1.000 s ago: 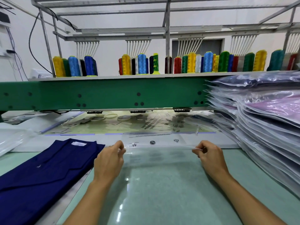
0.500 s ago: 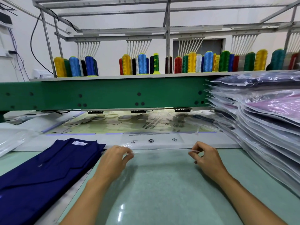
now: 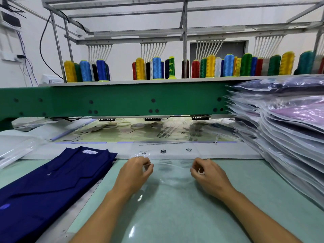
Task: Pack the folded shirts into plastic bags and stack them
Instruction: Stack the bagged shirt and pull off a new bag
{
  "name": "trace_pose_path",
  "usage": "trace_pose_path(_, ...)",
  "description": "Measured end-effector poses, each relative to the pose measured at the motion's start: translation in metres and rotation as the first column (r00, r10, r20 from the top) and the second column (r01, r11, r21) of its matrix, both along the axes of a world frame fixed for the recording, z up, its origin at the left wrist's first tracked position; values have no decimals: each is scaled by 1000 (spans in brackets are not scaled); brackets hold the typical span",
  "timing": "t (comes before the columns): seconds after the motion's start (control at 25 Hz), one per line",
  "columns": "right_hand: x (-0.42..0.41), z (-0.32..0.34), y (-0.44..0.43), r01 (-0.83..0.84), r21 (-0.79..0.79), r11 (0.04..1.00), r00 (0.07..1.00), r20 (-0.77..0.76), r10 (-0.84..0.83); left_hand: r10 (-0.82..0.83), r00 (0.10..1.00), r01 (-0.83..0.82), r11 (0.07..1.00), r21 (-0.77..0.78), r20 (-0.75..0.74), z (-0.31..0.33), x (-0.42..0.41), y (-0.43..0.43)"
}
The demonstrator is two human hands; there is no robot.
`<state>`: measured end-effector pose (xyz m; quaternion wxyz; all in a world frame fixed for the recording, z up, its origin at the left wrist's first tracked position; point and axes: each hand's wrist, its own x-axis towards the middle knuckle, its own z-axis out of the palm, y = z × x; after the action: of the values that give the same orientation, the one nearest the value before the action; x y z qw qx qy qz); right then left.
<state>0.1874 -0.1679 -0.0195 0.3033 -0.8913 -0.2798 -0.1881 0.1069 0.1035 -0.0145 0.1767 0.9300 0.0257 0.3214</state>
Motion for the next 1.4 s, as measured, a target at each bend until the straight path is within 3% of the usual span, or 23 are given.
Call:
trace_pose_path(0.12,-7,3,4,-30,-47,998,992,117,35,-56,998,58,995,-80,32,2,2,-6)
trace_pose_path(0.24,-7,5,7,-60,-211,976,945,304,124,-99,988,119,978,-174,117,3,1,-9)
trace_pose_path(0.4,2,0,4,43,-354,934,970,240,47,-114,985,137,974,-183,130,7,-5,-6)
trace_pose_path(0.52,5,-2,-7,135,-264,955,981,170,-92,-140,989,143,986,-81,39,6,-8,0)
trace_pose_path(0.64,2,9,-8,229,-74,971,912,364,-187,-228,961,227,974,29,159,12,-9,-5)
trace_pose_path(0.72,0,18,-8,219,120,968,842,478,-249,-244,926,233,970,73,289,17,-8,-7)
trace_pose_path(0.8,-2,24,-8,166,207,964,799,545,-254,-197,927,187,980,62,320,18,-9,-6)
trace_pose_path(0.84,-3,26,-9,135,220,966,794,559,-239,-164,953,162,986,27,256,16,-10,-5)
trace_pose_path(0.92,-6,26,-8,130,192,973,818,534,-215,-123,992,122,992,-24,-12,10,-13,-3)
trace_pose_path(1.04,-5,21,-4,188,-62,980,866,482,-136,-121,940,123,992,-16,-319,0,-12,1)
trace_pose_path(1.16,0,8,-1,168,-439,883,952,303,-31,-181,865,196,980,-17,-467,-11,-7,1)
trace_pose_path(1.24,5,1,-5,165,-538,827,977,202,-64,-134,830,186,982,44,-541,-14,-4,0)
trace_pose_path(1.4,13,-6,-14,236,-651,721,971,186,-150,92,808,13,985,173,-582,-5,-4,-6)
